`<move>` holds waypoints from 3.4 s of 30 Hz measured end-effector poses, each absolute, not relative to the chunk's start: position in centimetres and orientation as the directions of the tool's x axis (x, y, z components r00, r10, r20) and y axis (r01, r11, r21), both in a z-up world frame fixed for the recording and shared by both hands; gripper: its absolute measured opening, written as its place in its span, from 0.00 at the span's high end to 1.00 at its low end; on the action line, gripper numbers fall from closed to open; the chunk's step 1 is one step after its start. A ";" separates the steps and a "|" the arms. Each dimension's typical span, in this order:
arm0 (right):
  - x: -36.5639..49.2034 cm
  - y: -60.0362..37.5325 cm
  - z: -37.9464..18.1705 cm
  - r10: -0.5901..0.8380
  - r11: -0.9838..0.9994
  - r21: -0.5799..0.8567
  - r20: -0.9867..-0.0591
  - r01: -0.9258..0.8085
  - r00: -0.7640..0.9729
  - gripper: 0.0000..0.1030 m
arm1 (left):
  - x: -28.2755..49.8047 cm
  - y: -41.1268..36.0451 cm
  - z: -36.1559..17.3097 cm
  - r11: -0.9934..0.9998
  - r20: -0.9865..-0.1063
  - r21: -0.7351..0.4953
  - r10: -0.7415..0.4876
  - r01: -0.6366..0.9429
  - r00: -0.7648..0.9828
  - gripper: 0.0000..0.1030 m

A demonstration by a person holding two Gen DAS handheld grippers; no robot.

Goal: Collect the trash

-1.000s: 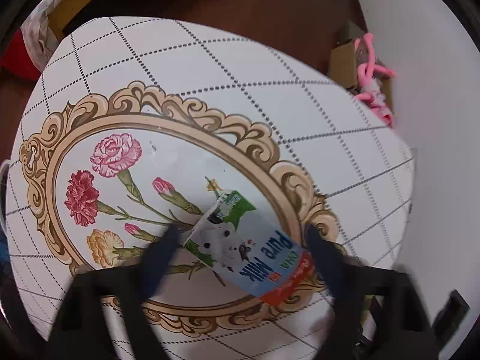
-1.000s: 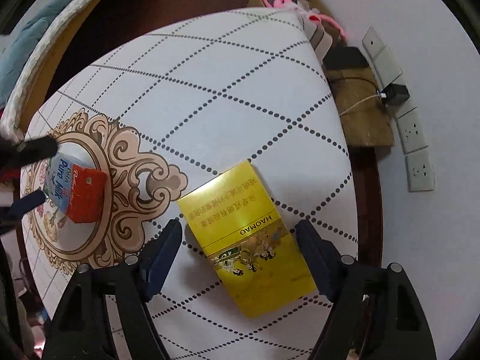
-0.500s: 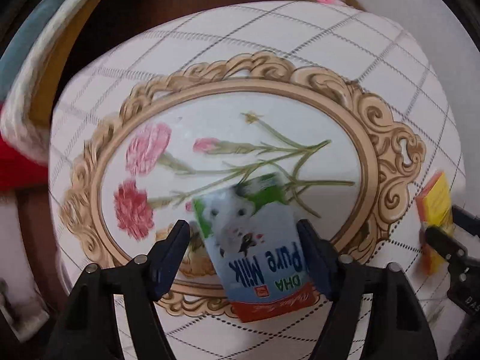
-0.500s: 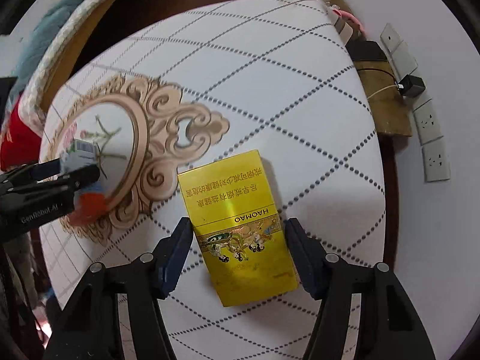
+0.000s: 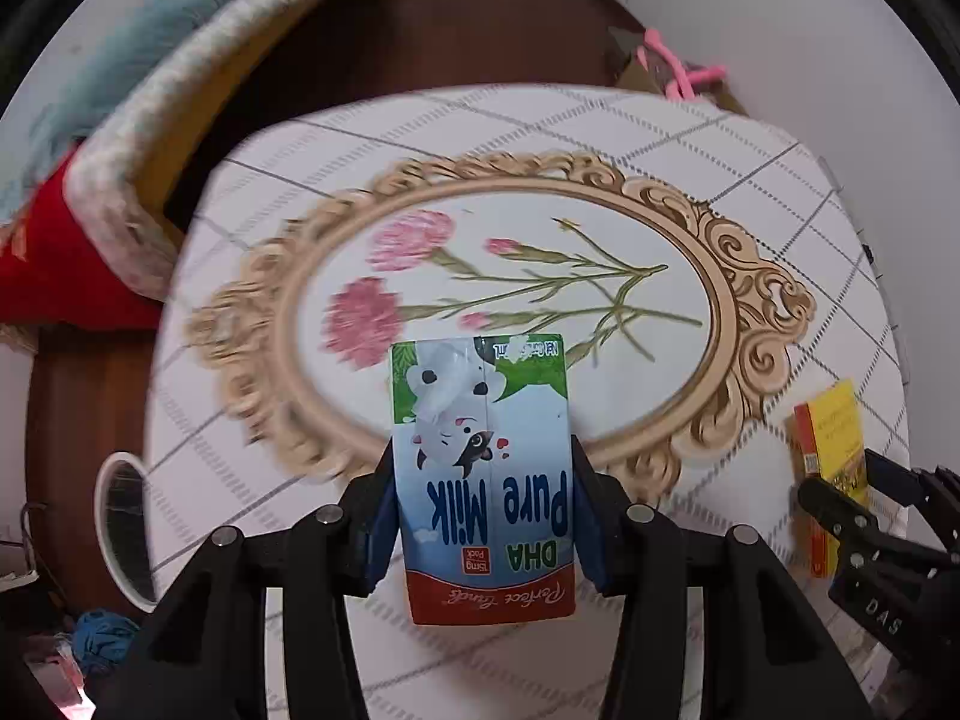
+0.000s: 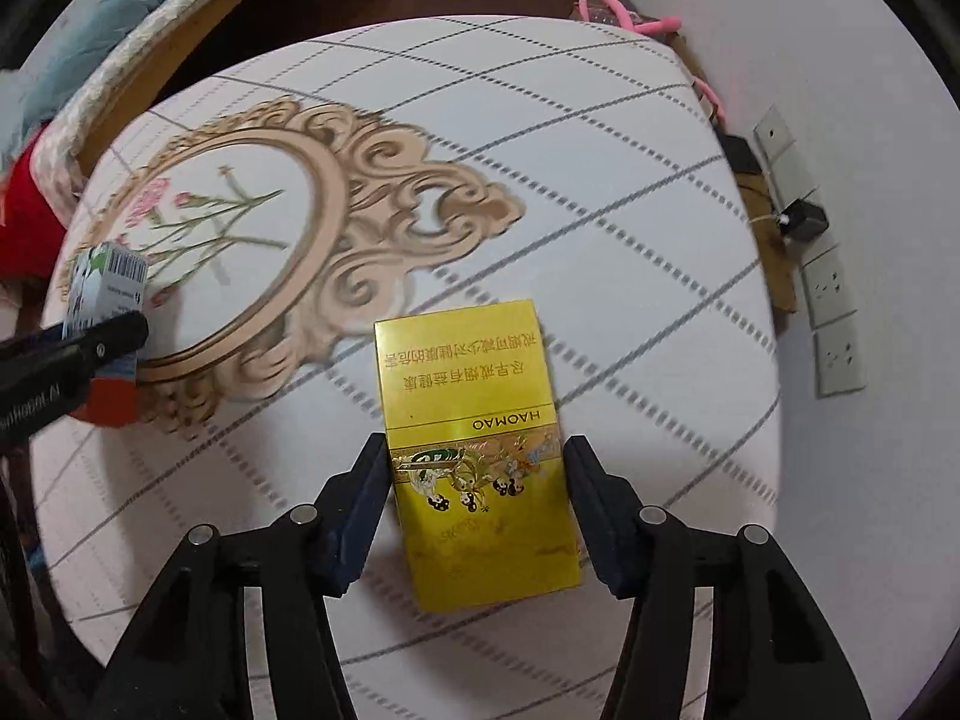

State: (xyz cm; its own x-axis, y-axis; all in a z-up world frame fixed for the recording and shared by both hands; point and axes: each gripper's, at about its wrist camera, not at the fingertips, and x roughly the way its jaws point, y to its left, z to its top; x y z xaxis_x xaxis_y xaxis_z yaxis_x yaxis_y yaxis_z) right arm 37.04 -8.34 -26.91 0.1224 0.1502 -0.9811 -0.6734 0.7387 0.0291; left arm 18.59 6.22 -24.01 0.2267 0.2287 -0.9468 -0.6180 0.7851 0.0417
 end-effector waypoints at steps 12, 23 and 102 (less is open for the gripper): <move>26.9 -6.7 -18.0 0.410 0.671 0.225 -0.906 -0.706 0.102 0.42 | 5.5 9.8 -13.2 0.704 -0.858 0.026 0.380 -0.710 0.346 0.56; 11.4 4.5 -9.2 0.576 0.403 0.329 -0.817 -0.854 -0.043 0.42 | -12.3 18.1 -10.0 0.523 -0.820 0.034 0.502 -0.852 0.275 0.56; -9.4 22.2 -7.7 0.372 0.063 0.359 -0.874 -0.931 -0.312 0.00 | -33.3 24.9 -6.9 0.231 -0.901 -0.202 0.337 -0.952 0.273 0.03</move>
